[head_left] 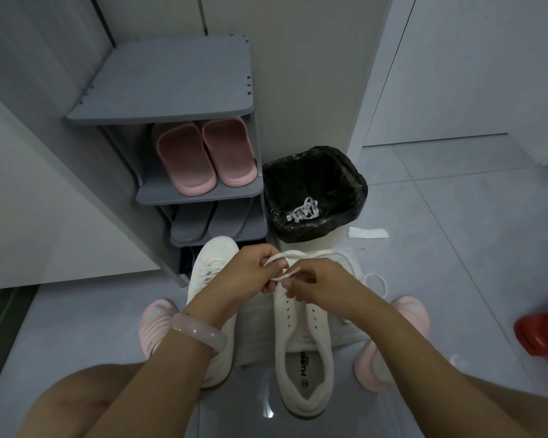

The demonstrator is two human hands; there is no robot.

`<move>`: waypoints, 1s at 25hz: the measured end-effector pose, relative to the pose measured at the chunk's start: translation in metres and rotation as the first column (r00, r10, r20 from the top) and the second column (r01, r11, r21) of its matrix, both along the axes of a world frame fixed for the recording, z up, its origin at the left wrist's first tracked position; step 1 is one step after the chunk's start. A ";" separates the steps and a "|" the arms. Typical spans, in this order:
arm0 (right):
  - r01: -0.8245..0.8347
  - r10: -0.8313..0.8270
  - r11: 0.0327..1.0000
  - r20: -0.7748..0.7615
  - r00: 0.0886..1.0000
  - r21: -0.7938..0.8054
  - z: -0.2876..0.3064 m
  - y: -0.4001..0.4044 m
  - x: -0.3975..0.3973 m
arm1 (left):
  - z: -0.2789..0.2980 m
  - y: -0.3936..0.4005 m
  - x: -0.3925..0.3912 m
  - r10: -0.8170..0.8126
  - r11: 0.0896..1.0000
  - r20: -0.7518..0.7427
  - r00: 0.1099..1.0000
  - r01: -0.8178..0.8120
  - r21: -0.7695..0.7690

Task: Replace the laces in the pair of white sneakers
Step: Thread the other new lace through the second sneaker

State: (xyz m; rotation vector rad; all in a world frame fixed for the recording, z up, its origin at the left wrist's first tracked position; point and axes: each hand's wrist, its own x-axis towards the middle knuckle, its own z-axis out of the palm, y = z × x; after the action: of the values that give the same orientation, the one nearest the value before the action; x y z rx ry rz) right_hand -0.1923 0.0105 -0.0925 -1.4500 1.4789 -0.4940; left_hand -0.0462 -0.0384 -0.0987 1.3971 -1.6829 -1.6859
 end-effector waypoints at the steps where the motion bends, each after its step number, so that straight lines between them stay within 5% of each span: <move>1: 0.025 -0.025 1.000 0.019 1.000 -0.015 0.000 0.000 0.000 | 0.000 0.000 0.000 -0.004 1.000 0.008 1.000 0.004 -0.005; 10: 0.183 -0.186 0.983 0.170 0.968 0.033 0.000 0.001 0.003 | 0.001 0.003 -0.002 -0.011 1.000 0.025 1.000 0.010 0.027; 19: 0.316 -0.401 0.911 0.387 0.830 0.267 0.001 0.000 0.003 | 0.001 0.003 -0.001 -0.032 0.999 -0.001 0.999 0.032 0.025; 25: 0.340 -0.313 0.940 0.356 0.880 -0.014 -0.004 -0.001 0.001 | 0.003 0.005 0.000 -0.107 0.976 -0.027 0.994 0.110 0.188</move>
State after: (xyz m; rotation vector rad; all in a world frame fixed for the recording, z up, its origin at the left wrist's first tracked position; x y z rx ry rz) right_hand -0.1908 0.0091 -0.0964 -1.0958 1.4272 -0.9752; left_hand -0.0465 -0.0335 -0.0958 1.3907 -1.6530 -1.9575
